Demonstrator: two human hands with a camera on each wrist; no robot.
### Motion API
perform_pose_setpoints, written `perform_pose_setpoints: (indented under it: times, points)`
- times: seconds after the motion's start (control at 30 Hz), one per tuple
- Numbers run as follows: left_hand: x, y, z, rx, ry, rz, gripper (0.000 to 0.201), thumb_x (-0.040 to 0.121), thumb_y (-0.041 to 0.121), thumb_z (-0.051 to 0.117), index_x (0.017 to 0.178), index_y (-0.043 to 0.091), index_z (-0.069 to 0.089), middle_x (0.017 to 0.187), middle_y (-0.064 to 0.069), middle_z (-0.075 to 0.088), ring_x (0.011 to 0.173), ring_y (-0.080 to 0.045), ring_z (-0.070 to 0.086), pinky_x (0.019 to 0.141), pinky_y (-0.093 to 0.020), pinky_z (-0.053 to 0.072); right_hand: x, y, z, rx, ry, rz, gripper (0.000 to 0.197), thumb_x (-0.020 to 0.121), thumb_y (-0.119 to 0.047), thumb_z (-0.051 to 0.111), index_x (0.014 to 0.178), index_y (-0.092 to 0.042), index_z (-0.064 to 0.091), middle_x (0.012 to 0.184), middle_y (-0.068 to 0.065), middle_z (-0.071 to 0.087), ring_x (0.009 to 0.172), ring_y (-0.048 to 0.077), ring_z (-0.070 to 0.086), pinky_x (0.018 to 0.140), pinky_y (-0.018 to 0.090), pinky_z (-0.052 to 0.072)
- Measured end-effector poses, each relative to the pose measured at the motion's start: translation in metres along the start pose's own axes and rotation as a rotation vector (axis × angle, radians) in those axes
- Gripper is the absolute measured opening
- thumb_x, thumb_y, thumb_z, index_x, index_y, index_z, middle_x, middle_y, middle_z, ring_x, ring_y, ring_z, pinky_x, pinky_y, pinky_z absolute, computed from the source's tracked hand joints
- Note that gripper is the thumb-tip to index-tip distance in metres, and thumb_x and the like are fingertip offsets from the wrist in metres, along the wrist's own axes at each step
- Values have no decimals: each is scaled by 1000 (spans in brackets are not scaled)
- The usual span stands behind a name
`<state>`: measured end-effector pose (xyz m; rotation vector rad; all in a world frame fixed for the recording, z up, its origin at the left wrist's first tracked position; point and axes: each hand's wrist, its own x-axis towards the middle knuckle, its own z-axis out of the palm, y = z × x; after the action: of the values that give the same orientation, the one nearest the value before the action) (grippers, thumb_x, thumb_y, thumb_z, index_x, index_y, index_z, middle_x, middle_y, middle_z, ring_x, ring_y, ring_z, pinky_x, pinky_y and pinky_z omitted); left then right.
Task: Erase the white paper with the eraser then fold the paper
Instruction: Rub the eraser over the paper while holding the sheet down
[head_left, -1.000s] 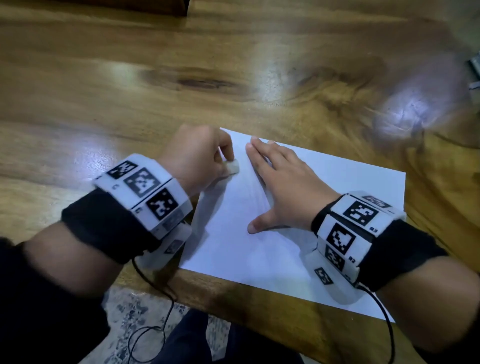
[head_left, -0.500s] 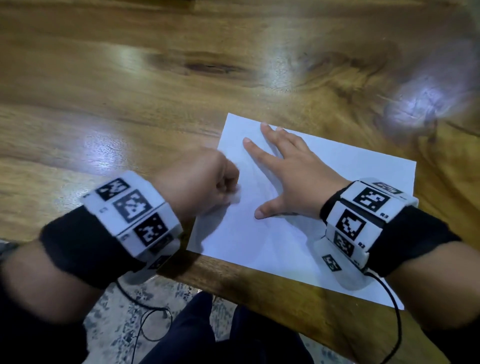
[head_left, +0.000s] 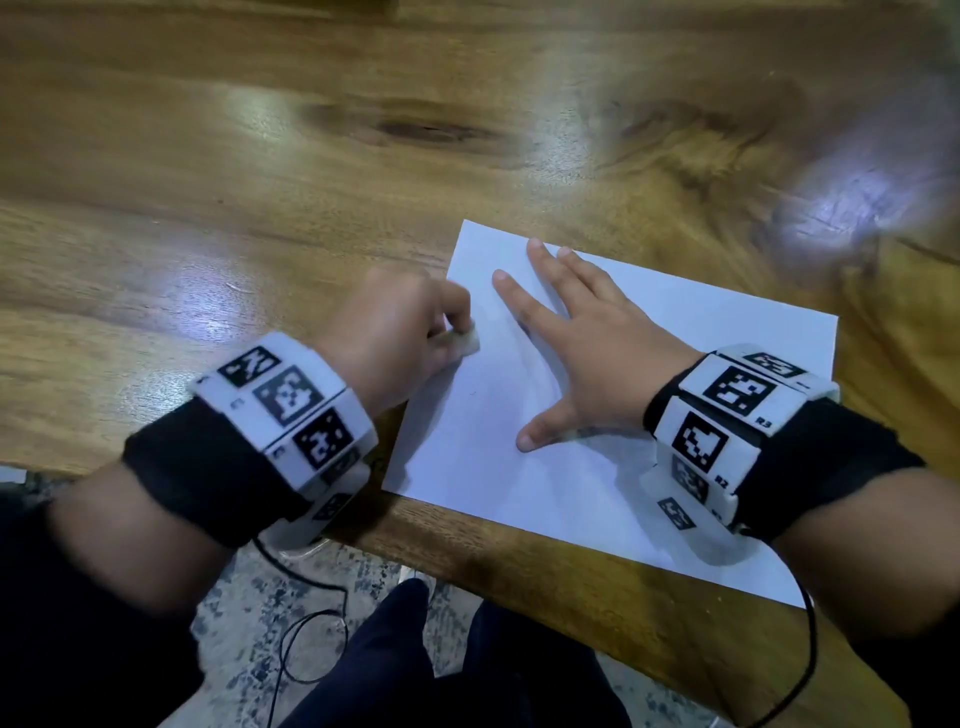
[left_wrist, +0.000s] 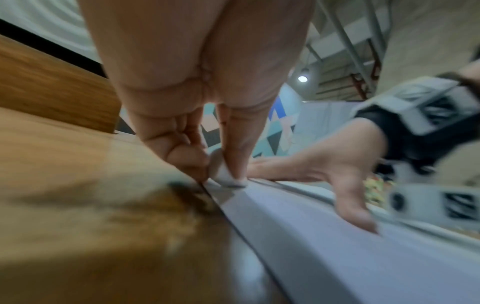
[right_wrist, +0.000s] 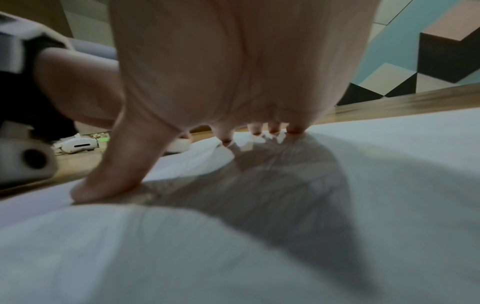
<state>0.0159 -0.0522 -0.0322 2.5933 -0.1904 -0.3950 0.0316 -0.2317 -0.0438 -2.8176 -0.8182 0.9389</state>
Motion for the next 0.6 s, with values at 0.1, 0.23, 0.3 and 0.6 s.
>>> perform_pose_setpoints:
  times: [0.1, 0.23, 0.3, 0.6]
  points:
    - [-24, -7, 2, 6, -314, 29, 12, 71, 23, 72, 61, 23, 64, 58, 5, 60, 58, 1, 55, 51, -10, 36, 0, 0, 0, -5, -1, 5, 133, 56, -71, 71, 145, -36, -21, 151, 0, -34, 141, 19, -26, 113, 29, -7]
    - [-24, -9, -1, 10, -374, -22, 7, 70, 21, 72, 75, 25, 70, 73, 3, 70, 64, -5, 58, 56, -4, 36, 0, -1, 0, -5, -3, 4, 133, 56, -70, 71, 145, -35, -21, 151, 0, -34, 141, 20, -26, 113, 29, -7]
    - [-15, -6, 1, -21, -133, -13, 9, 74, 26, 69, 81, 20, 69, 72, 0, 66, 61, -9, 54, 54, -8, 35, 0, -1, 0, -2, -1, 5, 133, 56, -70, 71, 145, -35, -21, 151, 0, -34, 141, 20, -26, 113, 30, -7]
    - [-16, -5, -5, 11, -327, 18, 9, 71, 26, 71, 78, 23, 69, 72, 3, 67, 62, -6, 52, 53, -5, 33, 1, 0, 0, -2, 5, 3, 133, 56, -70, 72, 145, -35, -20, 152, 0, -34, 141, 20, -25, 113, 30, -8]
